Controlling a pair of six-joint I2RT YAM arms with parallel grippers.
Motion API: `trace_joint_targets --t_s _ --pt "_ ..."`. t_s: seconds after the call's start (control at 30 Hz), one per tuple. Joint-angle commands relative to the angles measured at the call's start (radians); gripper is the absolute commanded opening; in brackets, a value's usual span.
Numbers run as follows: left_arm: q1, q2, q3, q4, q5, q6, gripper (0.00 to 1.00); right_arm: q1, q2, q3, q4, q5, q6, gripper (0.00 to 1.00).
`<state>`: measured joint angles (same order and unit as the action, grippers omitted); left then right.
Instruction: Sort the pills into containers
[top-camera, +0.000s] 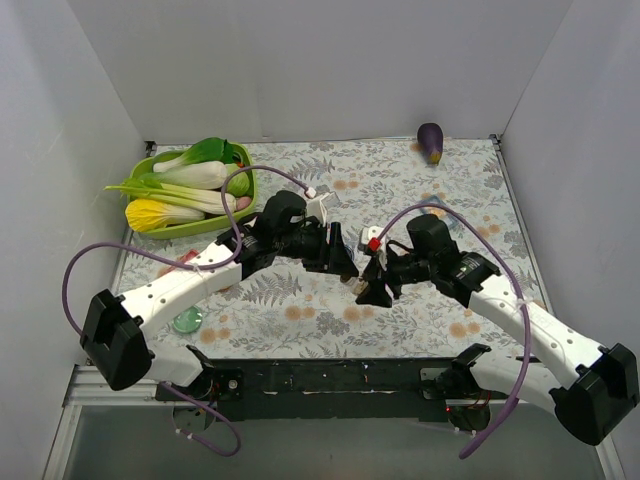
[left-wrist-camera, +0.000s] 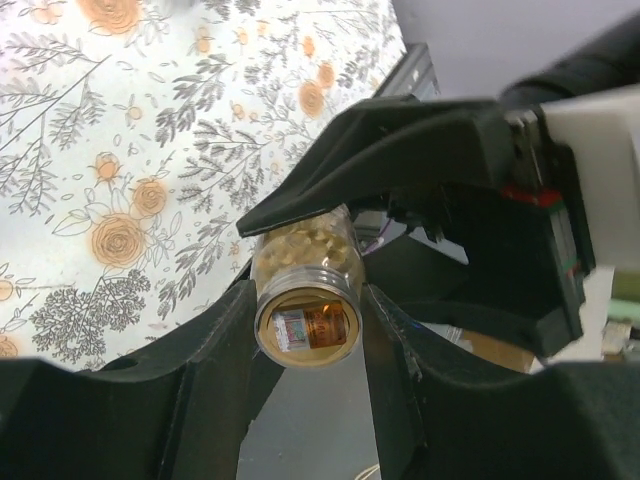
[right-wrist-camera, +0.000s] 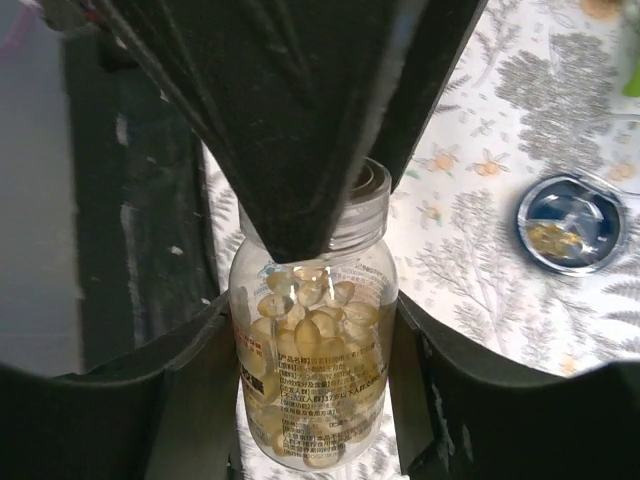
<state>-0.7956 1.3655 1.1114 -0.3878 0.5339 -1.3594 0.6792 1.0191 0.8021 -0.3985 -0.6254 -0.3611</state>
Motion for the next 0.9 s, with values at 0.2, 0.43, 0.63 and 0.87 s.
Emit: trace_joint_targets --t_s 0.2,0.43,0.63,0.87 --pt "-0.019 -0.137 -0.07 0.054 0.285 0.431 0.18 -0.069 -0.068 -0.184 0.869 -0.519 0.741 0.01" --pt "-0.01 -0.125 0.019 -0.019 0.218 0.482 0.82 -0.079 -0.08 -0.281 1.022 -0.528 0.927 0.01" --pt "0.05 -0.203 0.013 0.041 0.212 0.363 0.98 -0.084 -0.103 -0.264 0.891 -0.53 0.783 0.01" --pt "0.059 -0.321 -0.002 0.055 0.141 0.241 0.98 -0.082 -0.116 -0.227 0.69 -0.488 0.587 0.01"
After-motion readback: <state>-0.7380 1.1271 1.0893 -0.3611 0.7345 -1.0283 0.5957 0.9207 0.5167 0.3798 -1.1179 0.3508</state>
